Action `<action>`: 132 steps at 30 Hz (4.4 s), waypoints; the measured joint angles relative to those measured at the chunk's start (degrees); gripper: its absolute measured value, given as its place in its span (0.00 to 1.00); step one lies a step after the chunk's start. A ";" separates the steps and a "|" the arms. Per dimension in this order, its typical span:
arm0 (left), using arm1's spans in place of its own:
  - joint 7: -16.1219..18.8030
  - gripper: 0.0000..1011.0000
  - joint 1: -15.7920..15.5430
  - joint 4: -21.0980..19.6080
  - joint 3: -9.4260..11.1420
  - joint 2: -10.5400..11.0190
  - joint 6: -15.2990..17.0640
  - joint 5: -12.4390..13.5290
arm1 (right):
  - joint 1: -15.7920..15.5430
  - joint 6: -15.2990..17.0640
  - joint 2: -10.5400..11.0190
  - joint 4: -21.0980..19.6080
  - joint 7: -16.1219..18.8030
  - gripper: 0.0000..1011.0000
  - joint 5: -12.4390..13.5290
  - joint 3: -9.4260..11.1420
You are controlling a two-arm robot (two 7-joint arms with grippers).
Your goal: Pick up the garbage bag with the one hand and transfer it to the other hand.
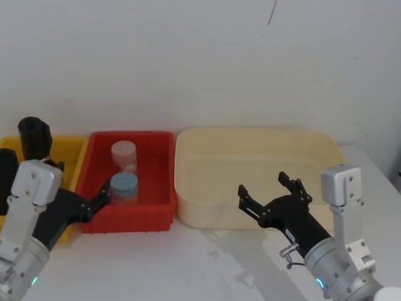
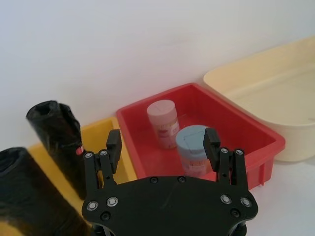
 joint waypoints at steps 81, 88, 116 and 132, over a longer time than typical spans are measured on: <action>-1.67 0.77 -2.07 5.71 -10.86 1.60 6.78 -3.52 | 0.00 0.00 0.00 0.00 0.00 0.99 0.00 0.00; -1.73 0.60 -2.54 6.19 -10.66 1.48 6.69 -3.12 | 0.00 0.00 0.00 0.00 0.00 0.99 0.00 0.00; -5.07 0.43 -6.76 -4.19 -12.96 3.21 12.66 -4.19 | 0.00 0.00 0.00 0.00 0.00 0.99 0.00 0.00; -8.49 0.43 -13.11 -6.32 -11.69 -0.46 19.30 -7.80 | 0.05 0.15 0.08 -0.03 0.38 0.99 -0.01 -0.03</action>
